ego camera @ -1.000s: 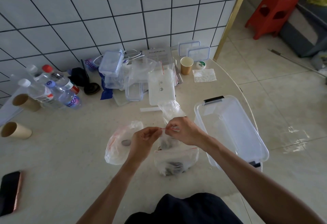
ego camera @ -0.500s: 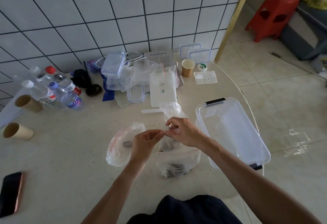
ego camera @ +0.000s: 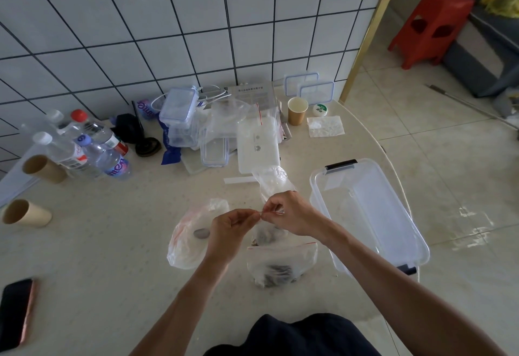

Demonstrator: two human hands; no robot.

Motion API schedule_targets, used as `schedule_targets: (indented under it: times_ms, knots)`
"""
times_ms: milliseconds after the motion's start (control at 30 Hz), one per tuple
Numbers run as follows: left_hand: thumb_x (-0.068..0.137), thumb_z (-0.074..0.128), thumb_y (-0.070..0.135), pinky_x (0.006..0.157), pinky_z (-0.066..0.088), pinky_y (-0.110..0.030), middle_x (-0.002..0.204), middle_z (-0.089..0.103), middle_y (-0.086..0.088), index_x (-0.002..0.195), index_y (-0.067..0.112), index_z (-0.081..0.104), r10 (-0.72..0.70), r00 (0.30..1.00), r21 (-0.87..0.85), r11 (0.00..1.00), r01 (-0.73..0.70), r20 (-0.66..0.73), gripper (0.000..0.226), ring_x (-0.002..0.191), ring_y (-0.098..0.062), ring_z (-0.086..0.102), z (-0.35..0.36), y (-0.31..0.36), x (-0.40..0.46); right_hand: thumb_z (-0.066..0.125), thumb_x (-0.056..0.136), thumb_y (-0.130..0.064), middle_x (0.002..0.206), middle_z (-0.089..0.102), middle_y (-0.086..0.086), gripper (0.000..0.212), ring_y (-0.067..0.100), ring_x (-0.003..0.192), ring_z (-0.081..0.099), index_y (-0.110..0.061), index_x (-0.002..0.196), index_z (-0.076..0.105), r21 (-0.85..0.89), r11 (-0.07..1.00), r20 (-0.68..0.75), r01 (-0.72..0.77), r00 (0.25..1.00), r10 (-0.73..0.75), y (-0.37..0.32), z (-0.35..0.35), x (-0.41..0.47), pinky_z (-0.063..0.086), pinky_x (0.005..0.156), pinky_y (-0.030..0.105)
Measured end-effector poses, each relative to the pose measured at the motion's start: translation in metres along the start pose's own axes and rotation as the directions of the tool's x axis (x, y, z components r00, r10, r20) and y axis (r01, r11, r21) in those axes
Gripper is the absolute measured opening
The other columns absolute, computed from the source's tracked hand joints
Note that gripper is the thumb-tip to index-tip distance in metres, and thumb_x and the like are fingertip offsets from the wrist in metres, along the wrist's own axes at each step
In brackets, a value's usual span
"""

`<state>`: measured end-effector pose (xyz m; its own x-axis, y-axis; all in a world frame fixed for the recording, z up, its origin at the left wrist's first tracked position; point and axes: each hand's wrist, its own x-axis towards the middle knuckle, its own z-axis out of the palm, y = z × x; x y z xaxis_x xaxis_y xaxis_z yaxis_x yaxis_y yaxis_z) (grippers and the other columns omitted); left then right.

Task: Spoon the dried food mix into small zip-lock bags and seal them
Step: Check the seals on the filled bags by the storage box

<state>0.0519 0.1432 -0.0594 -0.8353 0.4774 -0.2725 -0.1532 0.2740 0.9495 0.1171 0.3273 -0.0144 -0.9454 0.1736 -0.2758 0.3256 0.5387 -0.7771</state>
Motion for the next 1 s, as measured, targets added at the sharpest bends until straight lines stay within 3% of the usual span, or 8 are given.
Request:
schedule_targets:
  times_ms: [100, 233, 367, 633, 733, 867, 1000]
  knots:
    - [0.089, 0.081, 0.024, 0.067, 0.052, -0.011, 0.087, 0.081, 0.010, 0.091, 0.027, 0.082, -0.002, 1.000, 0.013, 1.000, 0.001, 0.013, 0.004, 0.079, -0.001, 0.074, 0.000, 0.001, 0.000, 0.079, 0.091, -0.022, 0.085, 0.075, -0.003, 0.014, 0.003, 0.074, 0.065, -0.008, 0.095, 0.081, 0.006, 1.000, -0.004, 0.013, 1.000, -0.013, -0.001, -0.001, 0.000, 0.053, 0.078, 0.019]
    - [0.091, 0.079, 0.024, 0.068, 0.050, -0.008, 0.087, 0.081, 0.013, 0.093, 0.027, 0.083, 0.042, 0.997, 0.057, 0.997, -0.045, 0.059, 0.005, 0.079, 0.001, 0.074, 0.001, 0.004, 0.000, 0.081, 0.090, -0.024, 0.092, 0.078, 0.003, 0.016, 0.015, 0.085, 0.070, -0.010, 0.098, 0.081, -0.013, 1.000, 0.016, 0.024, 1.000, -0.024, -0.001, -0.002, 0.000, 0.057, 0.084, 0.028]
    - [0.090, 0.081, 0.024, 0.068, 0.051, -0.010, 0.086, 0.080, 0.013, 0.091, 0.032, 0.082, 0.055, 0.997, 0.086, 0.995, -0.058, 0.048, 0.007, 0.077, 0.000, 0.074, 0.000, 0.004, 0.001, 0.077, 0.093, -0.030, 0.097, 0.078, 0.003, 0.023, 0.016, 0.093, 0.071, -0.009, 0.103, 0.080, 0.002, 1.000, 0.053, -0.023, 0.998, 0.023, 0.004, -0.006, -0.002, 0.058, 0.087, 0.032]
    - [0.087, 0.082, 0.028, 0.070, 0.050, -0.007, 0.086, 0.080, 0.014, 0.089, 0.033, 0.082, 0.047, 0.996, 0.077, 0.996, -0.053, 0.072, 0.006, 0.077, 0.003, 0.074, 0.001, 0.004, 0.002, 0.080, 0.089, -0.027, 0.086, 0.076, 0.002, 0.010, 0.023, 0.085, 0.072, -0.017, 0.091, 0.080, 0.082, 0.993, 0.073, -0.086, 0.994, 0.080, 0.007, -0.007, -0.002, 0.062, 0.080, 0.049]
    - [0.088, 0.081, 0.025, 0.069, 0.049, -0.007, 0.086, 0.081, 0.012, 0.092, 0.028, 0.083, 0.029, 0.997, 0.064, 0.997, -0.034, 0.075, 0.005, 0.076, 0.004, 0.072, 0.001, 0.005, 0.002, 0.080, 0.090, -0.028, 0.086, 0.077, 0.001, 0.008, 0.022, 0.084, 0.072, -0.021, 0.089, 0.080, 0.117, 0.988, 0.089, -0.100, 0.992, 0.090, 0.007, -0.007, -0.002, 0.062, 0.079, 0.045]
    - [0.087, 0.083, 0.026, 0.070, 0.050, -0.007, 0.087, 0.081, 0.012, 0.092, 0.028, 0.083, 0.034, 0.997, 0.069, 0.997, -0.039, 0.068, 0.006, 0.079, 0.002, 0.074, -0.001, 0.004, 0.000, 0.078, 0.092, -0.028, 0.071, 0.069, -0.011, 0.008, 0.002, 0.064, 0.060, -0.024, 0.084, 0.079, 0.135, 0.983, 0.124, -0.125, 0.986, 0.108, 0.011, -0.009, -0.001, 0.052, 0.066, 0.025]
    - [0.089, 0.082, 0.029, 0.074, 0.053, -0.010, 0.087, 0.081, 0.013, 0.096, 0.025, 0.083, 0.031, 0.995, 0.119, 0.992, -0.042, 0.092, 0.008, 0.084, -0.002, 0.076, 0.001, 0.004, 0.001, 0.082, 0.089, -0.024, 0.077, 0.074, -0.010, 0.014, -0.003, 0.069, 0.064, -0.013, 0.097, 0.082, 0.142, 0.985, 0.124, -0.100, 0.989, 0.082, 0.010, -0.008, -0.004, 0.052, 0.072, 0.021]
